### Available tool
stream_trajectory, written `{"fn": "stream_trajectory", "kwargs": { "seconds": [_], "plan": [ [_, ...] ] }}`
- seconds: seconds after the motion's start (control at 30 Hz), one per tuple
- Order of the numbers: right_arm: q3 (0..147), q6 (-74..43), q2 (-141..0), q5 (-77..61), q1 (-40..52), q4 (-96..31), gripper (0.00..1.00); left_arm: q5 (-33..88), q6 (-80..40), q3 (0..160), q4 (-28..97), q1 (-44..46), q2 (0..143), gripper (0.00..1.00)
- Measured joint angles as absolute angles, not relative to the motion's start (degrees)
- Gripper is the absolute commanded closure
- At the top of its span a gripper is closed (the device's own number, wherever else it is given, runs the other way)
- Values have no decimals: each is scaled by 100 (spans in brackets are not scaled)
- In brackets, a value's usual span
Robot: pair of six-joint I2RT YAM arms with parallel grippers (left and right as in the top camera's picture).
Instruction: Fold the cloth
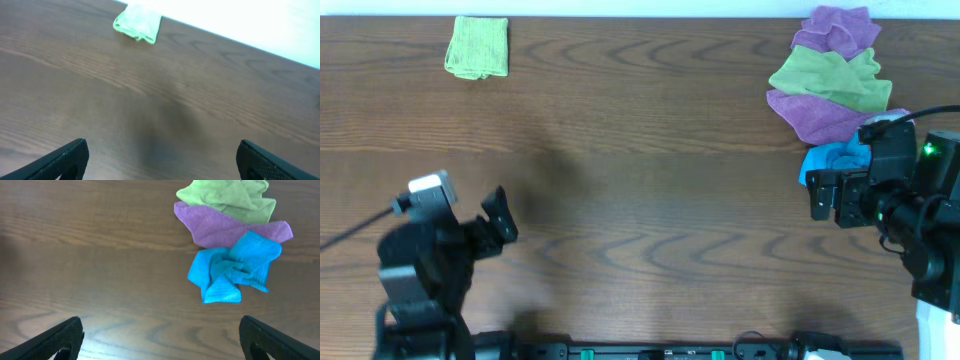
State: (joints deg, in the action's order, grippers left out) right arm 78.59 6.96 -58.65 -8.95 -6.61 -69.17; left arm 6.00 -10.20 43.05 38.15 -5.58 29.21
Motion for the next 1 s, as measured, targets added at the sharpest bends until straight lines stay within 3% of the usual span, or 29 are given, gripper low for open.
{"fn": "stream_trajectory", "kwargs": {
  "seconds": [0.37, 1.0],
  "plan": [
    [7854, 696, -5865, -893, -661, -6919, 1, 436, -871, 2080, 2963, -585, 827, 4],
    [7854, 696, -5865, -891, -661, -6921, 1, 167, -904, 836, 2364, -585, 113, 4]
  ]
}}
